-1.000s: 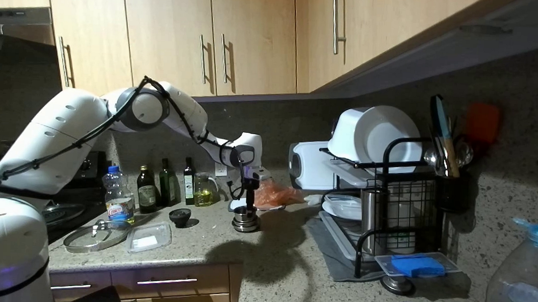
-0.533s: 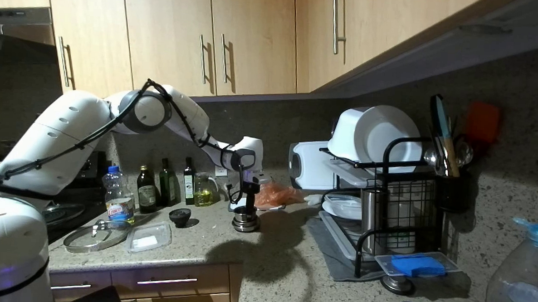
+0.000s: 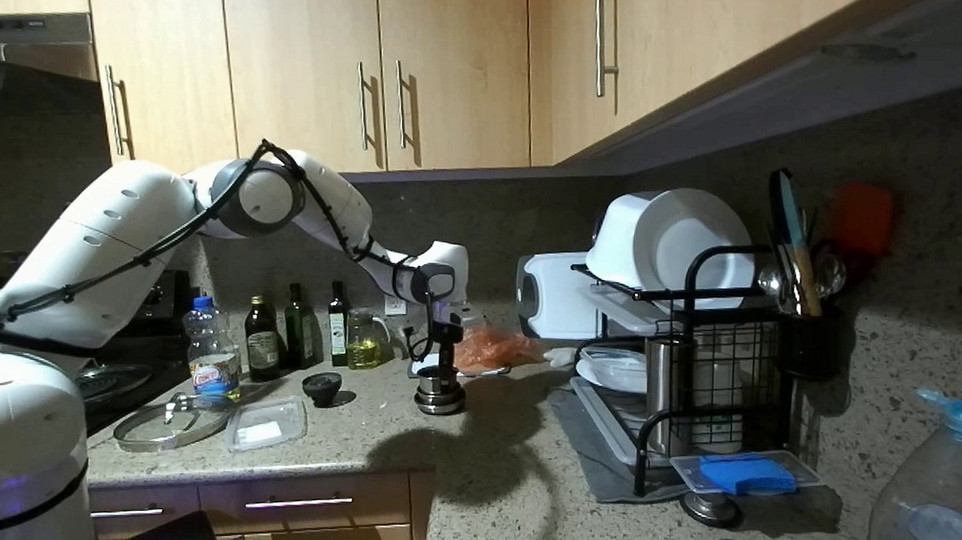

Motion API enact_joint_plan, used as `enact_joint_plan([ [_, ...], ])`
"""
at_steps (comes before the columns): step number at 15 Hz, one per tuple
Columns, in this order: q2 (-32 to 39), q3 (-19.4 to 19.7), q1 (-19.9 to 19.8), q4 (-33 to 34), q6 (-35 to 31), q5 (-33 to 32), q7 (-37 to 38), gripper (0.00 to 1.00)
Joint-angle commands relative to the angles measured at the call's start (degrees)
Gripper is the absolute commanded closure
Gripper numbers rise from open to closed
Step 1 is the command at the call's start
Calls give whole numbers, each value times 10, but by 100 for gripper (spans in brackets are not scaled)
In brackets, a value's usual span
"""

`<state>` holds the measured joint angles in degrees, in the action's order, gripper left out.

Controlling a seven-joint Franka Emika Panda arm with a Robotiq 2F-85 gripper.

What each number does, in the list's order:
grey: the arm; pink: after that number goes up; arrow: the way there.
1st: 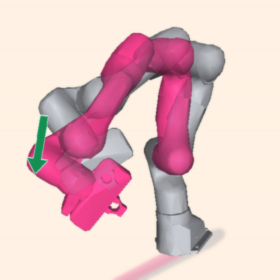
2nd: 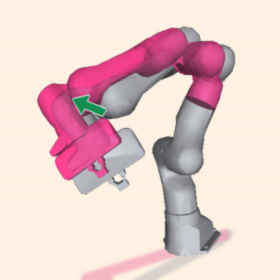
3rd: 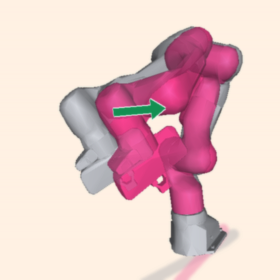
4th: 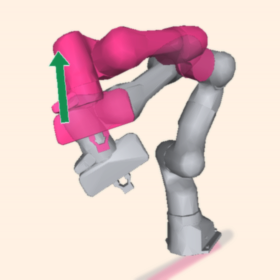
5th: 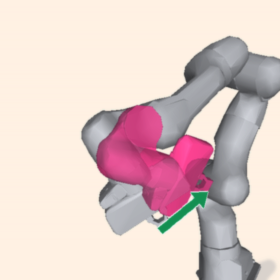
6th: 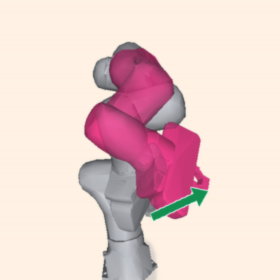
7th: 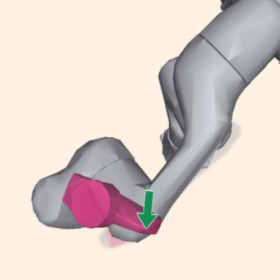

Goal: Spread the silver containers on the counter

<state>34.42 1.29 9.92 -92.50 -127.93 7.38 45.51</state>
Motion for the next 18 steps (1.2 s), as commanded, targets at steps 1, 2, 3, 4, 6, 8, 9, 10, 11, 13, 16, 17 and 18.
enact_joint_plan([
  [1, -26, 4, 10, -22, -11, -6, 22, 96],
  [2, -28, 4, 11, -23, -11, -6, 22, 98],
  [3, -30, 5, 12, -24, -12, -7, 23, 99],
  [4, -31, 5, 12, -25, -13, -7, 23, 96],
  [6, -33, 6, 13, -27, -17, -8, 24, 96],
  [8, -36, 7, 12, -31, -23, -8, 25, 96],
  [9, -39, 7, 11, -34, -27, -6, 25, 96],
  [10, -43, 7, 9, -38, -35, -4, 26, 96],
  [11, -49, 8, 8, -44, -47, 0, 29, 96],
  [13, -66, 9, 4, -62, -71, 4, 39, 96],
  [16, -96, 12, -1, -97, -111, 8, 53, 96],
  [17, -105, 14, -2, -109, -125, 8, 58, 96],
  [18, -114, 17, -2, -119, -137, 7, 65, 96],
])
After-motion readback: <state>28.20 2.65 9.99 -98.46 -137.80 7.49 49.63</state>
